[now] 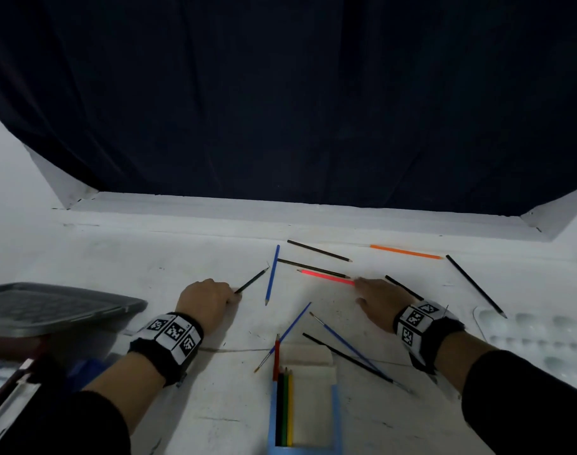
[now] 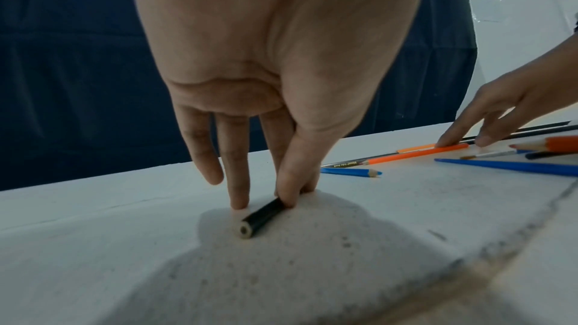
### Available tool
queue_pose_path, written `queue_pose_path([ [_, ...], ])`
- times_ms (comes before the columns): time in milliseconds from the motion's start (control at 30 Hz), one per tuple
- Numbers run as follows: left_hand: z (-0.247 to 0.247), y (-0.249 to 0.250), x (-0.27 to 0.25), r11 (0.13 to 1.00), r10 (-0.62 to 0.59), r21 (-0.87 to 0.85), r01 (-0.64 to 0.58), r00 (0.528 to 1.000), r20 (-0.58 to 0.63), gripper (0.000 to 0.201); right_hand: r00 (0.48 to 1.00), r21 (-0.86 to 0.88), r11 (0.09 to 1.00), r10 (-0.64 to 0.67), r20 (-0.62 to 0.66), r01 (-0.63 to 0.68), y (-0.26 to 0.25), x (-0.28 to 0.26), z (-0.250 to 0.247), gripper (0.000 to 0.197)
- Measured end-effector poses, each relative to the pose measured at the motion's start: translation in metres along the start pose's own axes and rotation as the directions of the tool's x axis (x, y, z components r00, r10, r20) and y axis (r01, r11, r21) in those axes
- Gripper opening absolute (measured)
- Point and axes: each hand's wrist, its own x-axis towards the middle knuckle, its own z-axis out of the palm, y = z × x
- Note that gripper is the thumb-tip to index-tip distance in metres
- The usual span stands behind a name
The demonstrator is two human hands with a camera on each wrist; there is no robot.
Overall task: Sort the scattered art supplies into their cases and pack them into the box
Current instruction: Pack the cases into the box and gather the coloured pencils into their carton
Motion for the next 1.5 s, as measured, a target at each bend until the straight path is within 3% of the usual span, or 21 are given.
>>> queue_pose_path([
  [167,-0.007,0.001,-0.013,0.986,-0.106,-0.129,0.101,0.994,-0.033,0.022,0.995,-0.191,0.98,0.04,-0.088,-0.056,-0.008,-0.016,-0.008,0.032],
  [333,-0.002,0.006,-0.043,0.927,-0.15,-0.35,0.134,0.988,-0.02,0.008,0.993,-0.116,0.987,0.102,-0.066,-0.109,-0.018,-0.045,-0.003,0.031],
  [433,-0.01,-0.003,-0.057,0.761,-0.191,-0.637,0.124,0.981,-0.036,0.024,0.981,0.029,0.988,0.153,-0.12,-0.15,-0.022,-0.048,-0.01,0.03],
  [500,-0.012,-0.002,-0.078,0.659,-0.212,-0.745,0.103,0.976,-0.053,0.039,0.966,0.226,0.958,0.212,-0.147,-0.176,-0.022,-0.058,-0.005,0.032],
  [567,-0.015,0.006,-0.099,0.542,-0.219,-0.838,0.064,0.973,-0.068,0.043,0.949,0.494,0.854,0.273,-0.161,-0.162,-0.024,-0.07,0.001,0.032],
  [633,-0.026,0.022,-0.118,0.251,-0.2,-0.968,0.017,0.979,-0.035,0.042,0.947,0.739,0.664,0.297,-0.118,-0.117,-0.032,-0.084,0.002,0.031],
  [700,-0.039,0.041,-0.132,0.02,-0.138,-1.0,-0.008,0.99,-0.011,0.038,0.962,0.935,0.347,0.273,-0.029,-0.07,-0.045,-0.1,-0.005,0.035],
  [733,-0.042,0.05,-0.136,-0.014,-0.105,-1.0,-0.014,0.994,-0.013,0.033,0.971,0.984,0.171,0.241,0.013,-0.056,-0.053,-0.108,-0.01,0.036],
  [767,-0.043,0.059,-0.138,-0.02,-0.075,-1.0,-0.015,0.997,-0.013,0.029,0.978,0.997,0.051,0.205,0.041,-0.052,-0.061,-0.116,-0.012,0.038],
  [800,-0.042,0.067,-0.138,0.003,-0.045,-1.0,-0.02,0.999,-0.02,0.026,0.982,0.998,0.011,0.18,0.053,-0.055,-0.068,-0.121,-0.012,0.039],
  [867,-0.038,0.079,-0.133,0.11,0.001,-0.993,-0.041,0.999,-0.041,0.024,0.987,0.996,0.052,0.148,0.063,-0.072,-0.081,-0.127,-0.006,0.043],
  [1000,-0.027,0.099,-0.12,0.386,0.062,-0.921,-0.053,0.998,-0.031,0.023,0.987,0.968,0.209,0.109,0.116,-0.137,-0.1,-0.131,0.014,0.051],
  [1100,-0.023,0.109,-0.113,0.534,0.062,-0.844,-0.048,0.998,-0.017,0.026,0.994,0.911,0.399,0.031,0.102,-0.106,-0.106,-0.132,0.02,0.054],
  [1200,-0.018,0.112,-0.106,0.629,0.081,-0.777,-0.04,0.997,0.014,0.031,0.999,0.803,0.594,-0.006,0.047,-0.034,-0.11,-0.132,0.02,0.059],
  [1267,-0.016,0.113,-0.105,0.71,0.102,-0.703,-0.048,0.994,0.035,0.033,1.0,0.741,0.672,-0.015,0.012,0.001,-0.113,-0.133,0.016,0.057],
  [1400,-0.016,0.11,-0.11,0.823,0.13,-0.559,-0.106,0.991,0.003,0.038,0.998,0.673,0.737,-0.065,-0.022,0.063,-0.114,-0.131,0.007,0.046],
  [1500,-0.016,0.099,-0.119,0.834,0.174,-0.518,-0.191,0.981,-0.083,0.036,0.997,0.652,0.756,-0.074,-0.003,0.058,-0.11,-0.129,0.007,0.043],
])
